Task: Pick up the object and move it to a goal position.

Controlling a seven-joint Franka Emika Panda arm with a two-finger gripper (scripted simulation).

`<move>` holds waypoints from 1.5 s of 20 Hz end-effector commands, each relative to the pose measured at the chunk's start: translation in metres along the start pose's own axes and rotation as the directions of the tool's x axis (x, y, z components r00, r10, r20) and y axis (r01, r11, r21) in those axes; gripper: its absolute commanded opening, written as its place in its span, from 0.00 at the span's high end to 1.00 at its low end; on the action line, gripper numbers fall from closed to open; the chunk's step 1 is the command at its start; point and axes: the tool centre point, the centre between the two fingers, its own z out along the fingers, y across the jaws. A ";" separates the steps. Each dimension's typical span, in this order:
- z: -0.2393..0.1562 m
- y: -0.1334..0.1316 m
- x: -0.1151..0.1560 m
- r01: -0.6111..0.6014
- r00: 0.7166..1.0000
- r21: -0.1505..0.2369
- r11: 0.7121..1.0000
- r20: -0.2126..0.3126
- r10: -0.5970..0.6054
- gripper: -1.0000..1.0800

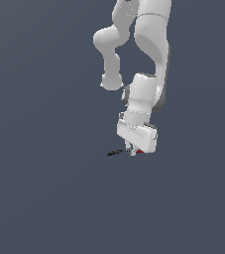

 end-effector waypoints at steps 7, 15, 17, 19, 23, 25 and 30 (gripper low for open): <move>-0.025 -0.054 0.001 -0.026 0.993 0.120 0.992 -0.111 0.040 1.00; -0.058 -0.107 0.000 -0.039 0.971 0.245 0.969 -0.219 0.094 1.00; -0.067 -0.120 -0.001 -0.040 0.963 0.277 0.960 -0.246 0.111 1.00; -0.077 -0.132 -0.002 -0.040 0.954 0.309 0.950 -0.272 0.128 1.00; -0.096 -0.156 -0.004 -0.037 0.933 0.368 0.929 -0.320 0.163 1.00; -0.105 -0.166 -0.005 -0.034 0.922 0.394 0.918 -0.341 0.181 1.00; -0.127 -0.188 -0.008 -0.025 0.894 0.453 0.891 -0.389 0.223 1.00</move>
